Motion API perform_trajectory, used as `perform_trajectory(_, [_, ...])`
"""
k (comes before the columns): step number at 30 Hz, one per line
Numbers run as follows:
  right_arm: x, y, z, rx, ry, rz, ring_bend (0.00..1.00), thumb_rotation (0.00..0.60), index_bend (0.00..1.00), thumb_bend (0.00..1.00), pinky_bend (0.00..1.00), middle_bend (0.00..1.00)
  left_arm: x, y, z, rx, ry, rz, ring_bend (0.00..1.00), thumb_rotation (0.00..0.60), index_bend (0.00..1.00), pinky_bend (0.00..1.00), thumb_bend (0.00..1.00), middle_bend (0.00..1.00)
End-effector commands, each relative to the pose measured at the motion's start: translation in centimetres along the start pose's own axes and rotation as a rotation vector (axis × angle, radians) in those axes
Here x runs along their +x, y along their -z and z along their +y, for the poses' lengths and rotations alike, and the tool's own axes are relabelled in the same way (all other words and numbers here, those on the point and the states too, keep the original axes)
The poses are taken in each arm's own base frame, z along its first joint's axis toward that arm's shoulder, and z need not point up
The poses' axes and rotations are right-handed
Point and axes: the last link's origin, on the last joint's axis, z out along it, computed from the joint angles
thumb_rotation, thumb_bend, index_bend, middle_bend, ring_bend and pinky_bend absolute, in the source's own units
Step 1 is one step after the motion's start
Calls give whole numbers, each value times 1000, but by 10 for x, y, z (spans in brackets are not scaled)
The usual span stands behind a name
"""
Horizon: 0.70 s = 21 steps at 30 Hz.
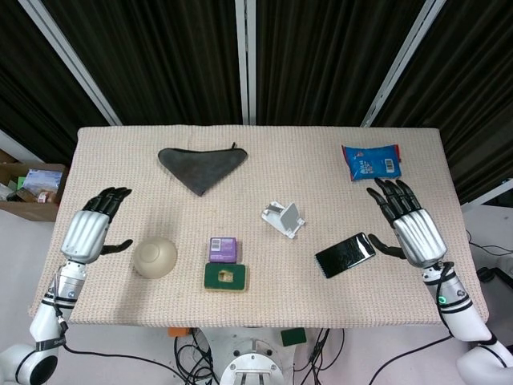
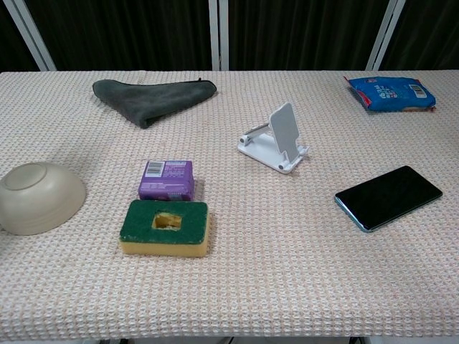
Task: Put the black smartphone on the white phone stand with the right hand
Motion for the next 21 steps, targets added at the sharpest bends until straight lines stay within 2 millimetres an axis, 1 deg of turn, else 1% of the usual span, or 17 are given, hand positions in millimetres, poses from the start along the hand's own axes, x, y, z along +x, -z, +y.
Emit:
perform_trajectory(1, [-7,4,1,8,178,-245,0,565,0,279,0,0,-1,-1,-1,1,-1,-6,102,600,114,254,22,119])
perform_trajectory(4, [-14,4,1,38,267,-382,0,564,0,280,0,0,-4,0,-2,1,-5,-5,102,600,114,254,21,119])
perform_trajectory(8, [-23,7,-7,85,308,-518,0,562,0,282,0,0,-11,3,-3,11,1,-27,102,600,114,254,21,119])
perform_trajectory(11, [-30,7,-11,115,340,-587,0,562,0,281,0,0,-13,3,-3,16,-14,-33,103,600,114,254,21,119])
perform_trajectory(16, [-46,4,-21,151,357,-639,0,563,0,281,0,0,-14,3,-3,19,-29,-35,102,600,116,254,21,119])
perform_trajectory(21, [-63,-3,-28,169,376,-661,0,563,0,279,0,0,-6,4,-4,25,-56,-19,103,600,118,252,21,119])
